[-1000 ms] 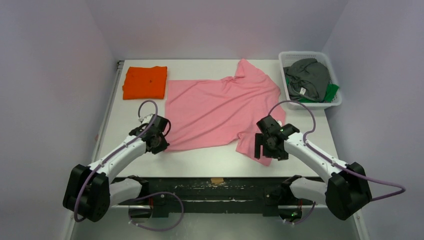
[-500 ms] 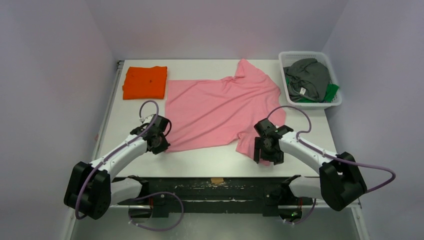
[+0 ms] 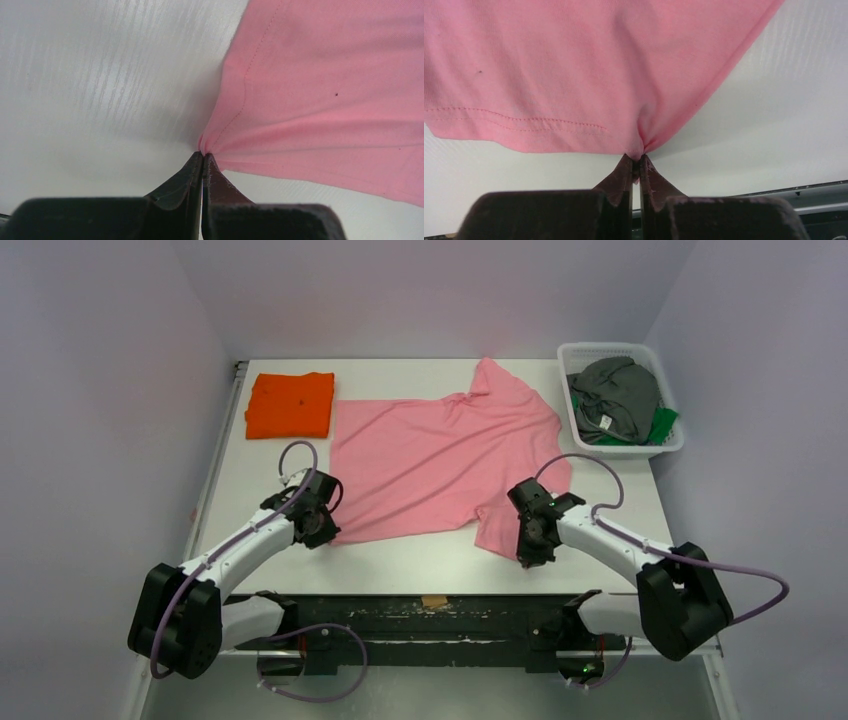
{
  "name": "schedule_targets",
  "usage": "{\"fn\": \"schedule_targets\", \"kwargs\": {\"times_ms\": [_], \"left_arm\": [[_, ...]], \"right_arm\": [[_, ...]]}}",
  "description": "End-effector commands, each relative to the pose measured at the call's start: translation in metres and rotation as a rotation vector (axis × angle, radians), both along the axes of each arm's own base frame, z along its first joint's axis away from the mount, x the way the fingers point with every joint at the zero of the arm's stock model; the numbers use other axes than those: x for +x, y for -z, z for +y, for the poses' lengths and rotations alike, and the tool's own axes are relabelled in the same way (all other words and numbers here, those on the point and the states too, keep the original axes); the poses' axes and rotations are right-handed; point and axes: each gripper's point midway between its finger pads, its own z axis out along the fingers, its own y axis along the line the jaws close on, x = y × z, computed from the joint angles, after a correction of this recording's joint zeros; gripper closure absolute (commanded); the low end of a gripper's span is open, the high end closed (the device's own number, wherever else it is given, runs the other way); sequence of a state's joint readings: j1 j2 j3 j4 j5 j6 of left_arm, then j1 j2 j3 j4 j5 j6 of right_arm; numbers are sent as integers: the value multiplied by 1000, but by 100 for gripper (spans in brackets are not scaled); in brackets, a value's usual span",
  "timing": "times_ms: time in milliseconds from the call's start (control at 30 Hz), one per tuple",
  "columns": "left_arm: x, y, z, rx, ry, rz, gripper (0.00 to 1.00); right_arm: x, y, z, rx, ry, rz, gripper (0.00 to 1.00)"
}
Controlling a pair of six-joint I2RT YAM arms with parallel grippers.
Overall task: Fold and stack the t-shirts
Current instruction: Grab the side of the flattened tshirt closest away from the robot with both arms, then fold the flattened tshirt in 1/3 of the way
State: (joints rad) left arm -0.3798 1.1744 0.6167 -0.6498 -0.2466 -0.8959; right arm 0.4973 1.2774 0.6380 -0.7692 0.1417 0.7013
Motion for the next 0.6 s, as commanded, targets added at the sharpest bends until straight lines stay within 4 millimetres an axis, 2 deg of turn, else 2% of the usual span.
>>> {"fn": "schedule_targets", "kwargs": {"times_ms": [0, 200, 333, 433, 500, 567], "left_arm": [[-1, -6, 2, 4, 11, -9, 100], [-26, -13, 7, -23, -13, 14, 100], [-54, -11, 9, -52, -32, 60, 100], [-73, -12, 16, -54, -57, 76, 100], [-82, -16, 19, -58, -70, 67, 100], [-84, -21, 13, -95, -55, 38, 100]], "right_arm": [[-20, -1, -24, -97, 37, 30, 100], [-44, -42, -22, -62, 29, 30, 100], [-69, -70, -42, -161, 30, 47, 100], [-86, -75, -43, -116, 40, 57, 100], [-94, -75, -36, -54, 45, 42, 100], [-101, -73, -32, -23, 37, 62, 100]]}}
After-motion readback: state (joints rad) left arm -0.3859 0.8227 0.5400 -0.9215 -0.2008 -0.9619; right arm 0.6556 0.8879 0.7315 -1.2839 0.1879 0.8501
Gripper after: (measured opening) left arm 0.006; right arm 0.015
